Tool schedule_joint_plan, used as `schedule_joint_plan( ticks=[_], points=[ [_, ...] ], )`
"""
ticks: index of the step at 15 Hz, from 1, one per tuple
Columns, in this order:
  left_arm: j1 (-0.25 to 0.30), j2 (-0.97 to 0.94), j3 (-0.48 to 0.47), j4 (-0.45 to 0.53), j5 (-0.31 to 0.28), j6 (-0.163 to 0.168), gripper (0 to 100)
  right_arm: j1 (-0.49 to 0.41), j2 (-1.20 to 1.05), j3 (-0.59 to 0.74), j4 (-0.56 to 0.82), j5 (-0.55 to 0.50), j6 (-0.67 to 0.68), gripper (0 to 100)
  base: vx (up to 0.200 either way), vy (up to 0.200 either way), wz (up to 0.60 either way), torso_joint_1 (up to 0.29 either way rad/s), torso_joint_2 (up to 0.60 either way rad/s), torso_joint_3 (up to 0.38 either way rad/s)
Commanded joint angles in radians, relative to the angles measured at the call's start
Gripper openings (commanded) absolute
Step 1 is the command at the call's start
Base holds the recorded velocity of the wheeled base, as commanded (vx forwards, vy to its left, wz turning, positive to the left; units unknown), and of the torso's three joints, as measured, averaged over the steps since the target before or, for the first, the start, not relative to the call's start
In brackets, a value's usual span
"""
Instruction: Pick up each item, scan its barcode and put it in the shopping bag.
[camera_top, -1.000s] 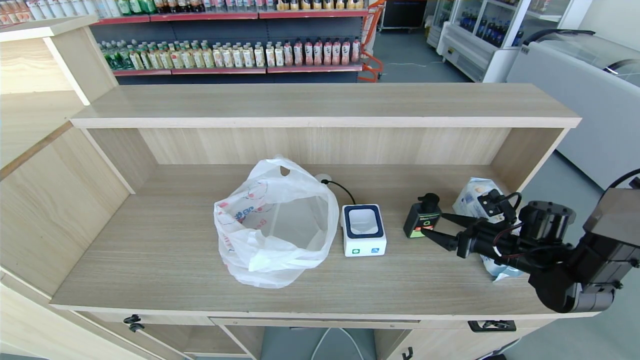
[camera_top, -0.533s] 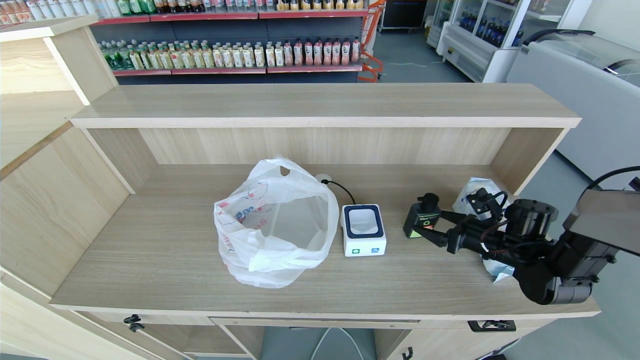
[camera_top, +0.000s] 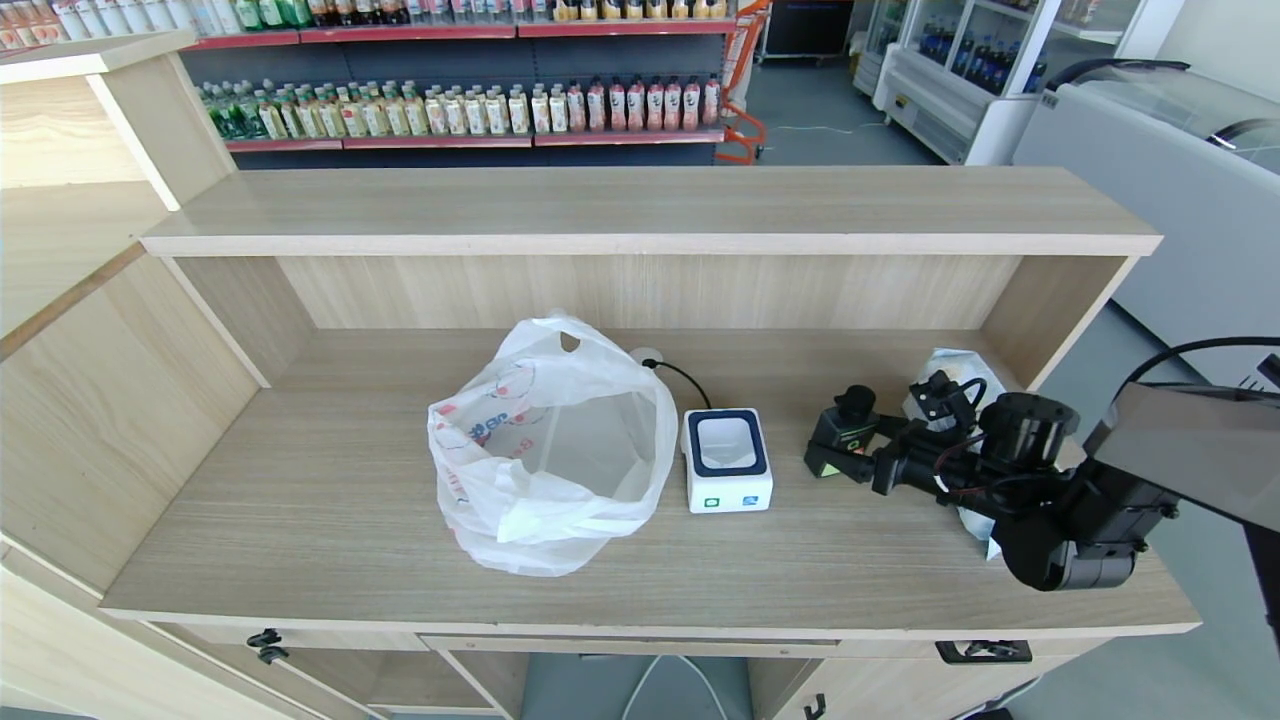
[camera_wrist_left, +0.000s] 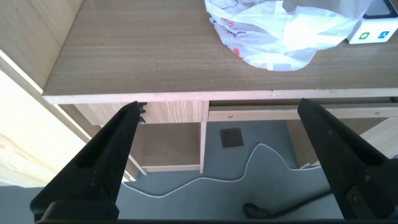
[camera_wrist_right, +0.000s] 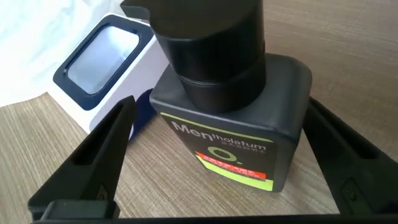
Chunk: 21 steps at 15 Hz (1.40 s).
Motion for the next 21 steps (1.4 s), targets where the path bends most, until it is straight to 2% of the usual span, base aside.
schedule_joint_plan(
  ticks=[1,7,8,13,16,21],
  points=[
    [0.0,0.001,0.0,0.0,0.0,0.0,100,0.009,0.015,-0.006,0.0,0.001,0.0,100,0.0,0.0,0.0,0.0,0.0,0.0],
    [0.0,0.001,0.0,0.0,0.0,0.0,100,0.022,0.035,-0.035,-0.014,0.012,0.014,100,0.0,0.0,0.0,0.0,0.0,0.0],
    [0.0,0.001,0.0,0.0,0.0,0.0,100,0.022,0.035,-0.032,-0.018,0.012,0.015,0,0.0,0.0,0.0,0.0,0.0,0.0],
    [0.0,0.001,0.0,0.0,0.0,0.0,100,0.016,0.025,-0.021,-0.047,0.012,0.015,0,0.0,0.0,0.0,0.0,0.0,0.0],
    [0.0,0.001,0.0,0.0,0.0,0.0,100,0.007,-0.002,0.003,-0.118,0.009,0.015,0,0.0,0.0,0.0,0.0,0.0,0.0],
    [0.0,0.001,0.0,0.0,0.0,0.0,100,-0.027,-0.123,0.16,-0.184,0.012,0.011,0,0.0,0.0,0.0,0.0,0.0,0.0]
  ],
)
